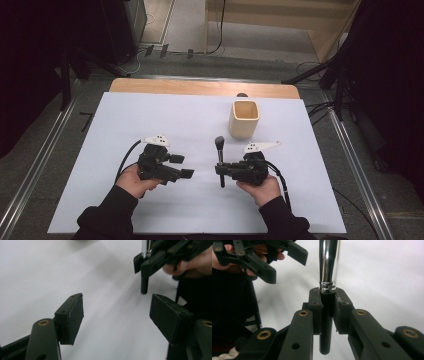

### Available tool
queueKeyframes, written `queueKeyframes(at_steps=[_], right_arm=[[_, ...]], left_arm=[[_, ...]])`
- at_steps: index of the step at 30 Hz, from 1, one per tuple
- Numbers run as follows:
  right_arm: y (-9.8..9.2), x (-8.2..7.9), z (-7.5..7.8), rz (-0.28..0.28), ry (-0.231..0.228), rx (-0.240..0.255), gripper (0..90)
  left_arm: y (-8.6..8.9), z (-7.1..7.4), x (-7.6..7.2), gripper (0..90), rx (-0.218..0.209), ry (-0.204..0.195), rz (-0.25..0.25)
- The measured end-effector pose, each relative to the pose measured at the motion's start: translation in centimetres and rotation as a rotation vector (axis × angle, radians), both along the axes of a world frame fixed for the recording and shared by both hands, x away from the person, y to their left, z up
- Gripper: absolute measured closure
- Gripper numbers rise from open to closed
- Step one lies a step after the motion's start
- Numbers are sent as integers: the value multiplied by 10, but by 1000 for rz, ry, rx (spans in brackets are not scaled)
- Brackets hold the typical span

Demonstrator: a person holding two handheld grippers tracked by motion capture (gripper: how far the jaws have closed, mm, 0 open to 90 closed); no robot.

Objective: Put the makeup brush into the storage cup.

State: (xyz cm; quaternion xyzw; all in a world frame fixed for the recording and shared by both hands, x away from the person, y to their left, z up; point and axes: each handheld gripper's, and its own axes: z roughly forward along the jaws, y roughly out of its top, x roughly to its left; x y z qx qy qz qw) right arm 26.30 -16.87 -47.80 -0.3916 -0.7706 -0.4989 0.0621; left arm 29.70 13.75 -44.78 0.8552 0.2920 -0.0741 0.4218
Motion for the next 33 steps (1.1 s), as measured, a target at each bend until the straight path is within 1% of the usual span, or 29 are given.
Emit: queueKeyframes(at_steps=[2, 5, 9, 11, 12, 16, 17, 20, 22, 24, 25, 27, 28, 30, 33], right_arm=[[-1, 1, 0, -3, 4, -15, 796], [-3, 3, -1, -5, -6, -32, 796], [-3, 4, 0, -8, -10, -50, 796], [-3, 4, 1, -9, -20, -53, 796], [-3, 4, 2, -12, -17, -55, 796], [-4, 6, 3, -16, -35, -71, 796], [-4, 6, 3, -16, -35, -72, 796], [-4, 7, 2, -19, -34, -84, 796], [-5, 7, 3, -25, -42, -89, 796], [-6, 7, 4, -30, -48, -91, 796], [-6, 7, 4, -32, -51, -97, 796], [-6, 7, 4, -36, -52, -102, 796], [-6, 7, 4, -40, -54, -104, 796], [-7, 8, 5, -45, -53, -98, 796], [-9, 11, 7, -53, -59, -100, 796]], left_arm=[[1, -3, 1, 281, 28, -9, 3], [2, -4, 0, 274, 55, -27, -3], [6, -4, -1, 274, 65, -56, -13], [7, -5, -1, 274, 72, -63, -11], [8, -5, -2, 273, 73, -66, -7], [10, -5, -3, 265, 94, -85, 18], [11, -4, -3, 265, 102, -90, 18], [15, -4, -5, 260, 106, -98, 25], [18, -3, -6, 261, 117, -116, 21], [21, -3, -6, 260, 112, -115, 21], [23, -2, -6, 261, 116, -117, 24], [25, -1, -7, 261, 119, -133, 16], [26, 0, -8, 261, 127, -149, 15], [29, 1, -8, 261, 133, -165, 21], [35, 1, -8, 262, 142, -162, 34]])
